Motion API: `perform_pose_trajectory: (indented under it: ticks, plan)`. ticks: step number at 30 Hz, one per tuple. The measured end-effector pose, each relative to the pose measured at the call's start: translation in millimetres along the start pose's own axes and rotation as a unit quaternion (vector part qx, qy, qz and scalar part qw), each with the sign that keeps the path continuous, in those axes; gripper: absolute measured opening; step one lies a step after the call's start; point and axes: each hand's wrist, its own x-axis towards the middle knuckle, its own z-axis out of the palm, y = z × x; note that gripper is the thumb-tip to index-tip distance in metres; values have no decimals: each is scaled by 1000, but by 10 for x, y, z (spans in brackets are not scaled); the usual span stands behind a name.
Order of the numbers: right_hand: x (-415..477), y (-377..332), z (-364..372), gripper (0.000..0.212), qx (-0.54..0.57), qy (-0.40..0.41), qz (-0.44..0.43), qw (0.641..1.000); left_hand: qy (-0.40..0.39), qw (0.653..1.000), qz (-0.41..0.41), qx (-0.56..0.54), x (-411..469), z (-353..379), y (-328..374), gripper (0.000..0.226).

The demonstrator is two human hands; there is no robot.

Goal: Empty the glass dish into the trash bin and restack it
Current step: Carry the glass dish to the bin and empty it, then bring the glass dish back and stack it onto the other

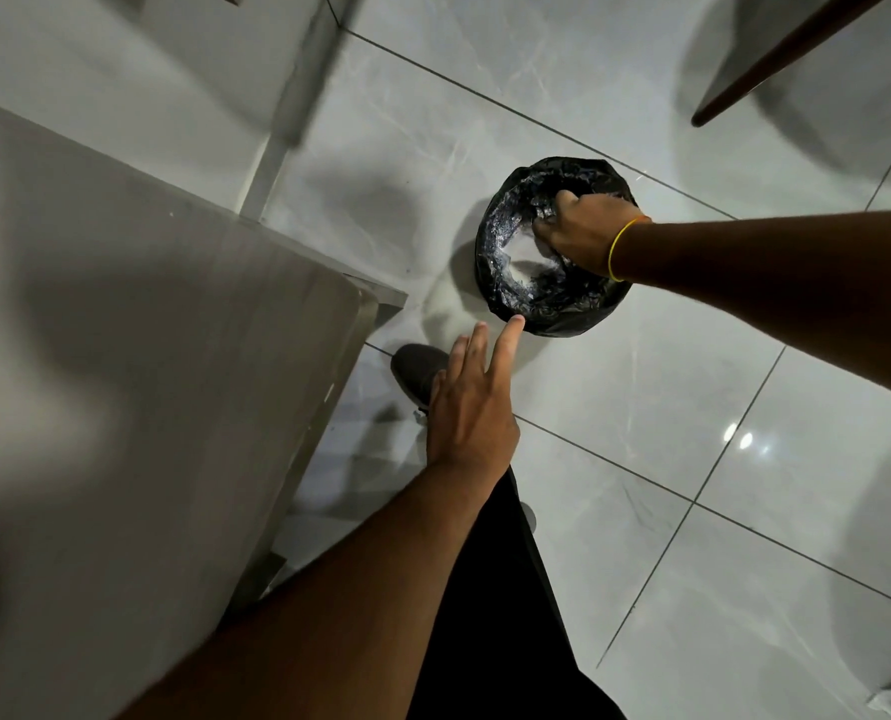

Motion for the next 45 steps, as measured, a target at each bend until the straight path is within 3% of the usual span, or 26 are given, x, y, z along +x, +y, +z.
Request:
perform_pose_trajectory:
  ticks: [2, 6, 10, 14, 19, 23, 27, 31, 35, 37, 39, 42, 45]
  plan:
    - [28, -5, -8, 53, -20, -6, 2, 1000, 3, 1000, -1, 1, 5, -7, -14, 107]
    - [82, -21, 2, 78, 11, 18, -32, 999, 12, 1000, -1, 2, 10, -9, -15, 110]
    - [84, -63, -32, 52, -47, 7, -1, 999, 19, 1000, 0, -3, 4, 15, -14, 114]
    - [155, -81, 30, 72, 9, 25, -10, 1000, 24, 1000, 4, -4, 11, 48, -31, 116]
    - [155, -114, 12, 45, -4, 1, 11, 1000, 17, 1000, 10, 2, 10, 68, -33, 113]
    - [195, -124, 40, 64, 2, 10, -17, 1000, 11, 1000, 16, 12, 16, 77, -28, 114]
    - [195, -98, 34, 38, -11, -8, 2, 1000, 2, 999, 17, 27, 29, 96, -32, 113]
    - [81, 13, -6, 47, 111, 3, 59, 992, -9, 999, 25, 41, 47, 90, -29, 114]
    - [-133, 179, -192, 51, 314, 9, 208, 926, 12, 999, 17, 37, 75, 2, 72, 113]
    - [-351, 299, -313, 61, 407, -19, 266, 874, 39, 999, 16, 20, 95, -128, 195, 106]
    - [-612, 382, -455, 59, 486, -11, 308, 818, 63, 998, 27, 3, 125, -318, 349, 98]
    - [-1006, 399, -695, 45, 612, 47, 357, 704, 83, 995, 46, 6, 154, -685, 578, 86]
    - [-1447, 404, -1127, 36, 665, 118, 373, 636, 116, 991, 71, 18, 64, -1205, 895, 76]
